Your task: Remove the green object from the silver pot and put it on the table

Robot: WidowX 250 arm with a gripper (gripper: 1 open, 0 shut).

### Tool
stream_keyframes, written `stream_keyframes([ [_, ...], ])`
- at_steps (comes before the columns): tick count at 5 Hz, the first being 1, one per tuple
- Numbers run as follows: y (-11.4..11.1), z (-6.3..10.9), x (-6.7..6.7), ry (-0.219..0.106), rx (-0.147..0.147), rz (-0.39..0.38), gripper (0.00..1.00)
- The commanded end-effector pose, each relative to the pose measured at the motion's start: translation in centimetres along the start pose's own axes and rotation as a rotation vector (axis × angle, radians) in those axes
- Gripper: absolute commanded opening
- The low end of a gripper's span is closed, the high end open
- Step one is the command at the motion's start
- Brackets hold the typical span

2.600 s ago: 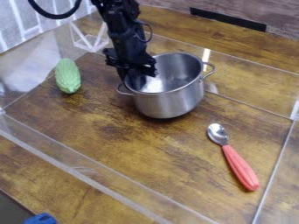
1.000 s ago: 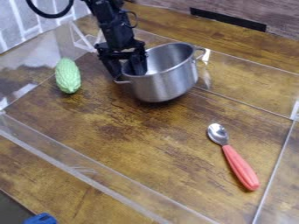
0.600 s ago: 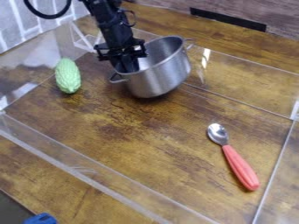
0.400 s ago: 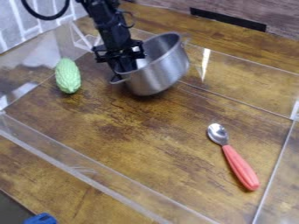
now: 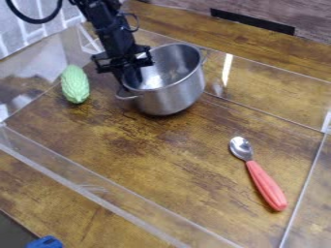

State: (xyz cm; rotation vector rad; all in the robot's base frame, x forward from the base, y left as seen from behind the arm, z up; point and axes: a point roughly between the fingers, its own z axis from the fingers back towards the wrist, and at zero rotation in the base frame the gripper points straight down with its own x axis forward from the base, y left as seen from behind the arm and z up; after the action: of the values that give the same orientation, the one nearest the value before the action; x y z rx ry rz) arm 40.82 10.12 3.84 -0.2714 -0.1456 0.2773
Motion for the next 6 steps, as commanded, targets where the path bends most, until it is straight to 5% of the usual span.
stream_keyframes([
  [1,-0.9,3.8,0.3,-0.073,-0.004,-0.029,0.00],
  [2,-1.6,4.4,0.0,-0.062,-0.013,-0.060,0.00],
  [4,-2.1,6.9,-0.3,-0.082,-0.018,-0.004,0.00],
  [6,-3.2,6.7,-0.6,-0.095,-0.020,0.025,0.00],
])
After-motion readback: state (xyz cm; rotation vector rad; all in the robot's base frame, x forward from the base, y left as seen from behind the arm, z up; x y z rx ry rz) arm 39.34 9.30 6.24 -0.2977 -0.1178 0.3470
